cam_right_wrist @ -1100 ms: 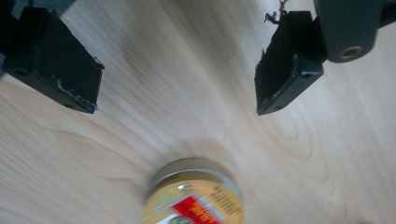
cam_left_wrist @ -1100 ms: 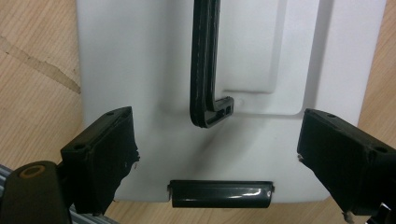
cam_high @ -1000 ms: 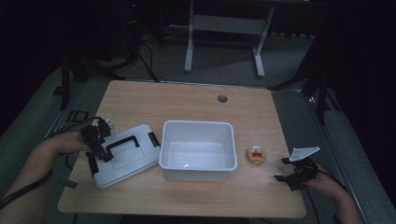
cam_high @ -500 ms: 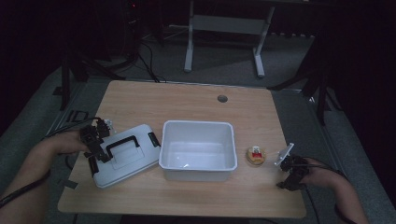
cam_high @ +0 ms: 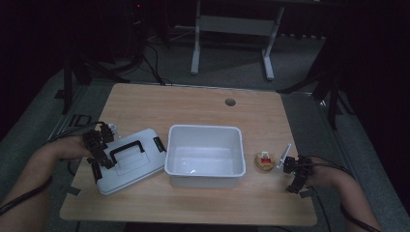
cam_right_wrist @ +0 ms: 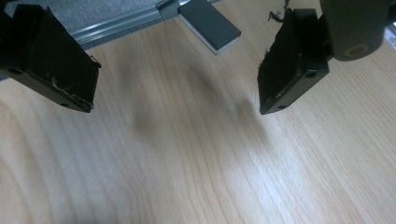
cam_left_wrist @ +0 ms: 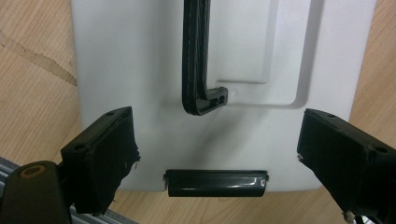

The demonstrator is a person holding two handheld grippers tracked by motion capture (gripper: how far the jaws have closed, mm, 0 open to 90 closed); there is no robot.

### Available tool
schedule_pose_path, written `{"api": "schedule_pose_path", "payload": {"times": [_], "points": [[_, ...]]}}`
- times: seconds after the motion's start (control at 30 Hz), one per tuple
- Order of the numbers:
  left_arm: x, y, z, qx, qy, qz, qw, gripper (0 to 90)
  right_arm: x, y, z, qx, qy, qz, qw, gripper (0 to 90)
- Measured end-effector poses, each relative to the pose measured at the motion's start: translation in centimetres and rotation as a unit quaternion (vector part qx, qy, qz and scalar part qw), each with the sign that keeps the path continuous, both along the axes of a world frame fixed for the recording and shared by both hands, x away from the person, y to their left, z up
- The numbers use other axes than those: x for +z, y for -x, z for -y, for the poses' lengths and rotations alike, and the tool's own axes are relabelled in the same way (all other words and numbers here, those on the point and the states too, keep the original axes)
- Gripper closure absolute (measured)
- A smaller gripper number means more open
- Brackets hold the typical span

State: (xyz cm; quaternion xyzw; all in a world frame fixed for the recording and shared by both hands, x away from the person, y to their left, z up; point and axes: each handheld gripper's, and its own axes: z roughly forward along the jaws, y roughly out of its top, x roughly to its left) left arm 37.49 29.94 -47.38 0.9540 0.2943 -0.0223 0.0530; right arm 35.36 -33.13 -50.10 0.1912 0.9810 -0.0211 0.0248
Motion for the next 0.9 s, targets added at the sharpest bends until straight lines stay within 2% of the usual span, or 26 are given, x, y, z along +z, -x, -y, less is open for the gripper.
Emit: {"api": "schedule_pose_path", "payload": {"times": [0.27, 0.43, 0.5, 0.9], "points": [[0.1, 0.0, 0.0, 0.0, -0.002, -0.004, 1.0, 11.2, 1.5, -1.1, -0.6, 0.005, -0.03, 0.025, 0.9992, 13.5], [0.3, 0.1, 0.1, 0.0, 0.0, 0.001, 1.0, 11.2, 2.2, -1.8, -1.1, 0.012, -0.045, 0.031, 0.9985, 13.5], [0.3, 0.1, 0.1, 0.0, 0.004, 0.001, 1.0, 11.2, 2.3, -2.0, -1.4, 0.016, -0.045, 0.034, 0.9983, 13.6], [0.2, 0.1, 0.3, -0.006, -0.003, -0.002, 1.0, 11.2, 2.1, -3.5, -4.3, 0.045, -0.06, 0.038, 0.9965, 14.3]]}}
